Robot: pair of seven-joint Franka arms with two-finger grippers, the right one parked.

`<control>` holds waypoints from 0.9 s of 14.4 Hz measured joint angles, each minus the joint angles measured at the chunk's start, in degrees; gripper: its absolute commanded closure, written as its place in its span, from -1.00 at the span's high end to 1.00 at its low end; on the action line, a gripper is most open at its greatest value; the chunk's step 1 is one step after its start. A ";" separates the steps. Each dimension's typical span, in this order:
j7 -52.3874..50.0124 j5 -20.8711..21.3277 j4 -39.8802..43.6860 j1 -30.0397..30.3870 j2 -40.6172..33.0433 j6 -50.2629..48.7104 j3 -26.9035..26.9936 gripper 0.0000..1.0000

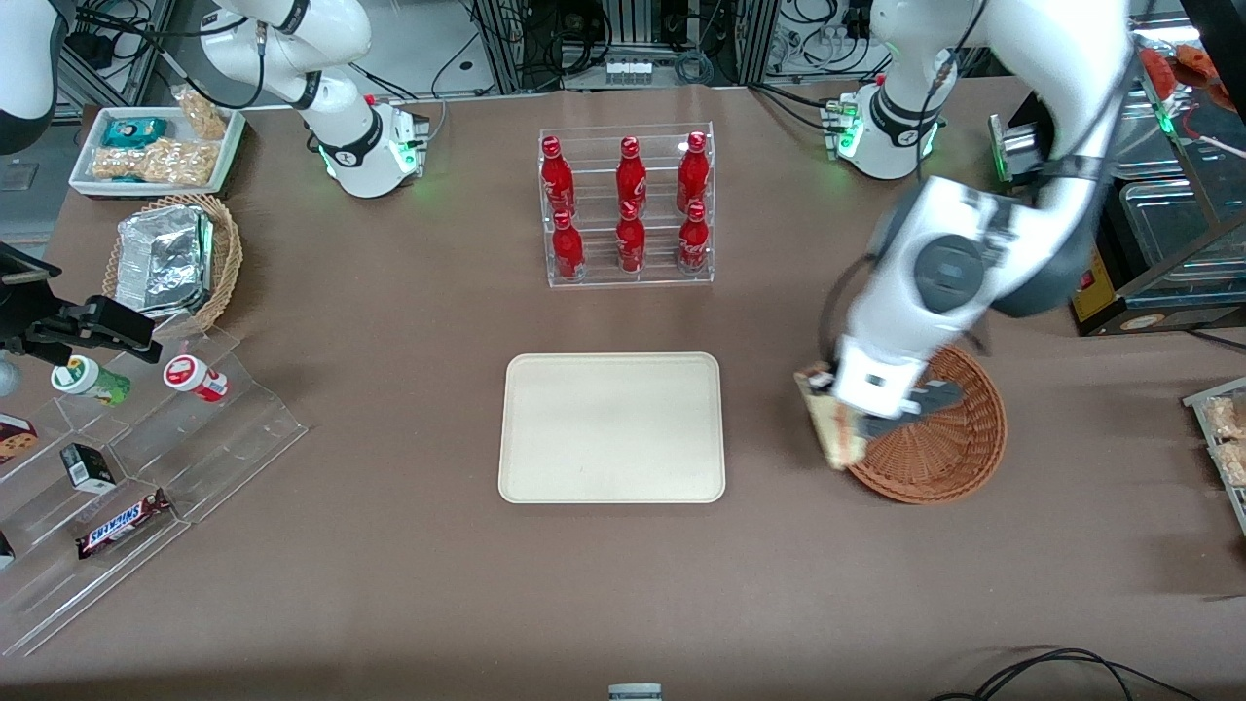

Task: Place sandwich from basket to tray
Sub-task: 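Carry the held sandwich over the cream tray with the left gripper, then lower the sandwich onto the tray and open the left gripper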

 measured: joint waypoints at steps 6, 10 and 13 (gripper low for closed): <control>-2.48 2.81 13.14 -14.92 14.49 0.35 0.02 -0.88; -6.36 7.29 18.09 -19.44 21.83 3.85 0.42 -0.88; -6.63 8.49 19.05 -20.33 23.39 4.47 0.45 -0.85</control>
